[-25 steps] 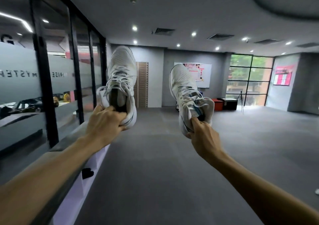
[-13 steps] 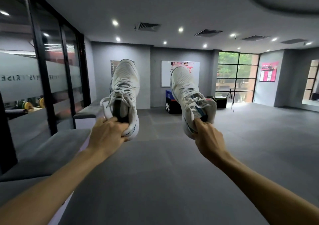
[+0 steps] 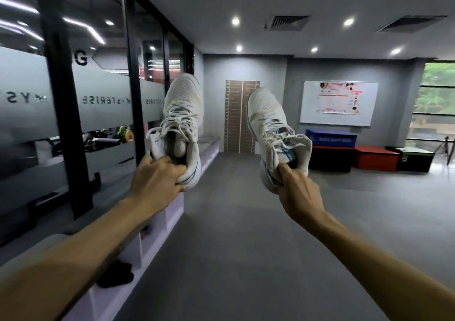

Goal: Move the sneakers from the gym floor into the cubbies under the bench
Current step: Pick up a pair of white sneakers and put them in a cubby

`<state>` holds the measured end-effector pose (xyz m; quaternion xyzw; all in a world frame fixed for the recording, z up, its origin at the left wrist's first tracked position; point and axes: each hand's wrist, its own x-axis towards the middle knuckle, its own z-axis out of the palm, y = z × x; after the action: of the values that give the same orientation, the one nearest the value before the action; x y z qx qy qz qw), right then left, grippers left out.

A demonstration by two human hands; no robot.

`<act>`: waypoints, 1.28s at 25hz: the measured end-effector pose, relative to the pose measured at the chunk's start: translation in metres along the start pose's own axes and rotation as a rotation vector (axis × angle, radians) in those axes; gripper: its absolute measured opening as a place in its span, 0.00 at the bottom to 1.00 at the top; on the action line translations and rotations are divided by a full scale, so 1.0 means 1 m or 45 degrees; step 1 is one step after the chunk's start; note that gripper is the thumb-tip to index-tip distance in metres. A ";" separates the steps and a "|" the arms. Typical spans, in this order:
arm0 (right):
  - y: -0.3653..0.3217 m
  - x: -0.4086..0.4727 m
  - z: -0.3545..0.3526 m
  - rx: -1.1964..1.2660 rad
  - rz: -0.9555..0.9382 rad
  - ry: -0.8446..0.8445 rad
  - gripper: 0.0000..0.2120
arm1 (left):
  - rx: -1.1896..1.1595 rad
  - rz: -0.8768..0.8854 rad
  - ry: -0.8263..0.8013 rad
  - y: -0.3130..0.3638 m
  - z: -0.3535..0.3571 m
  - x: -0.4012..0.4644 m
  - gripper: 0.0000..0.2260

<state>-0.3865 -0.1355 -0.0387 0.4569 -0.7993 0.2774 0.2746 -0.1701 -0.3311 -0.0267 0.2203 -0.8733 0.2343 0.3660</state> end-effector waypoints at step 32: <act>-0.294 0.282 0.417 1.060 -1.314 -0.356 0.10 | 1.199 -1.091 -0.511 -0.210 0.113 -0.014 0.11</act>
<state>-0.3263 -0.7136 -0.0771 0.8792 -0.3333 0.3339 0.0669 -0.1054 -0.5590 -0.0556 0.7234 -0.5642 0.3789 0.1218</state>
